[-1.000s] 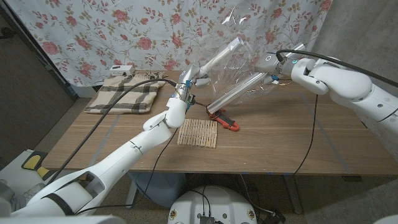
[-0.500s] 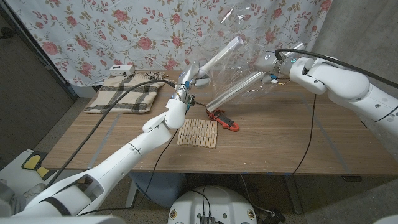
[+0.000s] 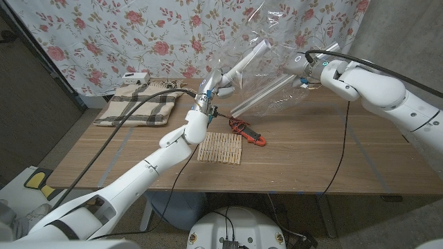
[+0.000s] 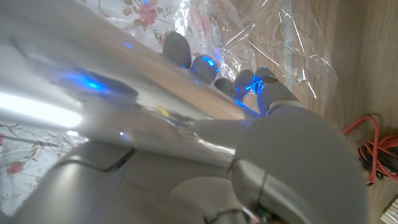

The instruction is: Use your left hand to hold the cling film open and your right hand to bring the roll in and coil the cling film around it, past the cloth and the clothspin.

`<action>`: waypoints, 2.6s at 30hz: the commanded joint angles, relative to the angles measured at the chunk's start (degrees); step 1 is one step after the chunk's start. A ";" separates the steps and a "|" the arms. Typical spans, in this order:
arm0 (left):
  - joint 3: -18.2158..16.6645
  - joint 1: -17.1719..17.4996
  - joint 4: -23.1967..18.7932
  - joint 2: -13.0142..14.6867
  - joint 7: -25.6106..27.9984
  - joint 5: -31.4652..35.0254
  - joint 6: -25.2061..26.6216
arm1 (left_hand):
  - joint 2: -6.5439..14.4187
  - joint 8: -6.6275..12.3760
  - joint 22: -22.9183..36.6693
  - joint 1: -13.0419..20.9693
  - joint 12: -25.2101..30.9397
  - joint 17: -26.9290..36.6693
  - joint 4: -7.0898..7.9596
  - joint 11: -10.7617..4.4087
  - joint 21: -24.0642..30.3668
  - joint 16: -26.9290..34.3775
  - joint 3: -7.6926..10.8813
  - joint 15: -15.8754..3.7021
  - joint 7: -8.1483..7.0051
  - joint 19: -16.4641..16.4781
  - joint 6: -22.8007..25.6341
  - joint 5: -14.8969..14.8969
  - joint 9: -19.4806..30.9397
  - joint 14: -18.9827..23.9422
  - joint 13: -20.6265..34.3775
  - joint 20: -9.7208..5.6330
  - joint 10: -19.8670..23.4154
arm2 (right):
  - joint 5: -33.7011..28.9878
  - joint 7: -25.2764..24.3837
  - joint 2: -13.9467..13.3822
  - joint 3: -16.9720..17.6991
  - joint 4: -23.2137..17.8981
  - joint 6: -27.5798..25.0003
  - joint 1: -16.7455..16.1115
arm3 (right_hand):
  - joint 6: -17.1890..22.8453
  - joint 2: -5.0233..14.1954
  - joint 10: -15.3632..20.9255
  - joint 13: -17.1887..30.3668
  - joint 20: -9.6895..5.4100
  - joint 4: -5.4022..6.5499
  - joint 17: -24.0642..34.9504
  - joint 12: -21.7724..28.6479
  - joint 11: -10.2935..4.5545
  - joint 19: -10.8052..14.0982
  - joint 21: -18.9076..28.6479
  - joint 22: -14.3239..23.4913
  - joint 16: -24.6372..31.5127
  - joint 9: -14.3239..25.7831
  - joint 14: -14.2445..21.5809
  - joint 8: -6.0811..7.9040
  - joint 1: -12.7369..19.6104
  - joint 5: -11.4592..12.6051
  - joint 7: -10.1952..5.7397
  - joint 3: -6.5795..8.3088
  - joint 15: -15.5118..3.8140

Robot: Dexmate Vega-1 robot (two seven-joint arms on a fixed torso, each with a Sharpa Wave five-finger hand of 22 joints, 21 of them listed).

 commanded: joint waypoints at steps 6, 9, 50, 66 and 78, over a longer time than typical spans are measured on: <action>-0.09 -0.10 1.06 -0.41 0.11 -0.55 -1.53 | 0.58 9.25 0.28 -0.03 11.59 0.04 0.01 0.00 0.07 -0.18 -0.30 -0.09 -0.07 0.15 -0.18 0.18 5.38 -0.23 8.86 -0.40 -0.17 | -5.21 -1.61 3.16 -4.40 2.95 1.34 4.81 | -0.21 7.83 1.97 8.15 -0.10 0.03 6.63 20.62 -1.70 -0.21 14.15 0.13 31.68 0.04 2.22 0.77 -5.75 0.24 0.15 -0.19 -1.71; -0.05 -0.23 1.42 -0.39 -0.09 -0.67 -1.77 | 0.54 9.25 0.13 0.01 11.59 0.04 -0.03 0.00 -0.03 -0.17 -0.28 -0.11 -0.09 0.07 -0.15 0.15 5.38 -0.26 8.86 -0.39 -0.17 | -6.40 -2.28 3.33 -5.16 3.16 2.32 5.68 | -0.08 7.81 1.99 8.15 -0.10 0.03 6.63 20.62 -1.70 -0.20 14.24 0.14 31.68 -0.32 2.22 0.66 -5.76 0.23 0.21 -0.21 -1.71; -1.68 -1.33 10.13 1.47 -5.31 -7.83 -11.76 | 0.54 9.25 0.17 0.01 11.59 0.02 0.00 0.00 0.16 -0.21 -0.20 -0.10 -0.11 0.12 -0.02 0.06 5.38 -0.28 8.86 -0.38 -0.21 | -18.63 1.98 18.80 -14.78 8.60 -7.44 13.03 | -0.32 7.73 1.88 8.15 -0.10 -0.04 6.64 20.61 -1.66 -0.30 14.54 -0.29 31.71 -0.67 2.26 1.23 -5.75 0.23 0.43 -0.28 -1.71; -1.30 0.12 9.69 1.68 -3.89 -5.90 -9.42 | 0.51 9.26 0.24 0.01 11.60 0.03 -0.04 0.00 0.16 -0.12 -0.12 -0.13 -0.09 0.17 -0.07 0.07 5.38 -0.18 8.86 -0.40 -0.15 | -18.62 0.18 19.21 -14.86 8.10 -10.37 12.01 | -0.49 7.76 1.87 8.17 -0.10 0.00 6.63 20.63 -1.65 -0.40 14.59 -0.29 31.70 -0.67 2.22 1.47 -5.82 0.23 0.35 -0.27 -1.71; -2.51 1.99 5.17 7.82 -8.10 -4.60 -5.95 | 0.48 9.26 0.46 -0.03 11.59 0.06 -0.07 0.01 0.17 -0.02 -0.12 -0.11 -0.11 0.12 -0.04 0.11 5.38 -0.15 8.86 -0.37 -0.11 | -17.58 0.22 21.17 -14.40 9.13 -14.14 10.51 | -0.64 7.76 1.73 8.17 -0.10 0.00 6.63 20.62 -1.62 -0.34 14.65 -0.35 31.70 -0.71 2.20 1.63 -5.86 0.23 0.33 -0.26 -1.70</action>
